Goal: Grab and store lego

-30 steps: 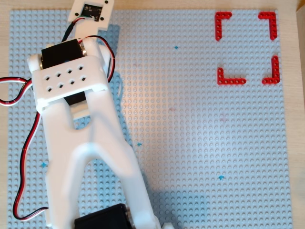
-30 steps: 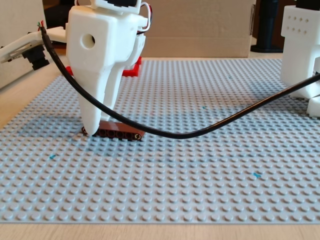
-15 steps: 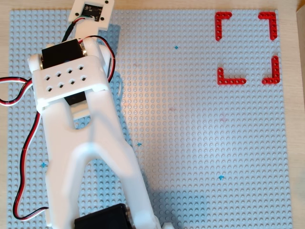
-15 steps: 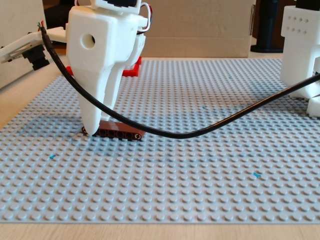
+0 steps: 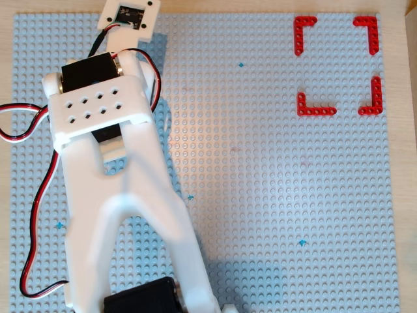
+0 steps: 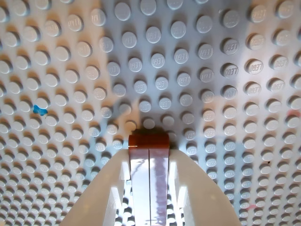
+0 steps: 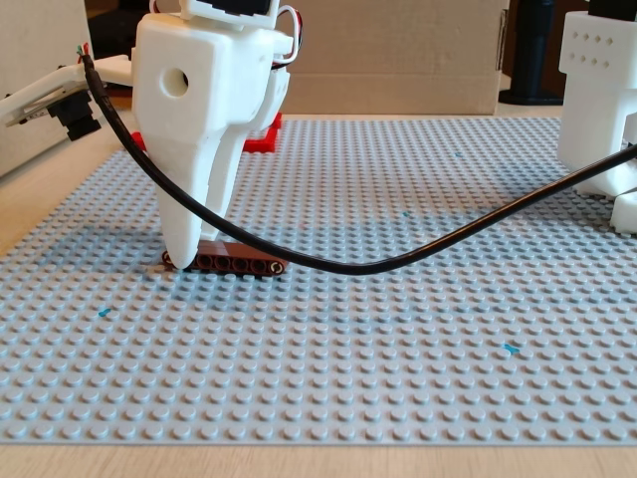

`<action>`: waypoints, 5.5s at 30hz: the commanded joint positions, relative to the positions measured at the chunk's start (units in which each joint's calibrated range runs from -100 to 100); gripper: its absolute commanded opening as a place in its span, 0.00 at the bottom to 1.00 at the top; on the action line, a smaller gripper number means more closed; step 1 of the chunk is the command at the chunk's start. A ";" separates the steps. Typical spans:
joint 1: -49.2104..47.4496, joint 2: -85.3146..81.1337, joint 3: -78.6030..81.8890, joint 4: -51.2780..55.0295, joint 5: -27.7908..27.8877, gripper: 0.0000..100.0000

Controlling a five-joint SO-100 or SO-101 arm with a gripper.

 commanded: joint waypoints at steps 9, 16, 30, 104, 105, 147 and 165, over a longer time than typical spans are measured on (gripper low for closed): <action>-1.29 -1.19 -3.66 0.32 0.24 0.02; -1.52 -7.37 -9.74 11.91 0.34 0.02; -0.85 -13.81 -23.89 23.94 2.54 0.02; 33.80 -13.13 -47.94 32.39 26.89 0.02; 34.31 -13.13 -47.94 31.96 27.26 0.02; 36.24 2.02 -48.58 16.36 30.81 0.02; 35.87 11.76 -48.30 9.91 33.21 0.02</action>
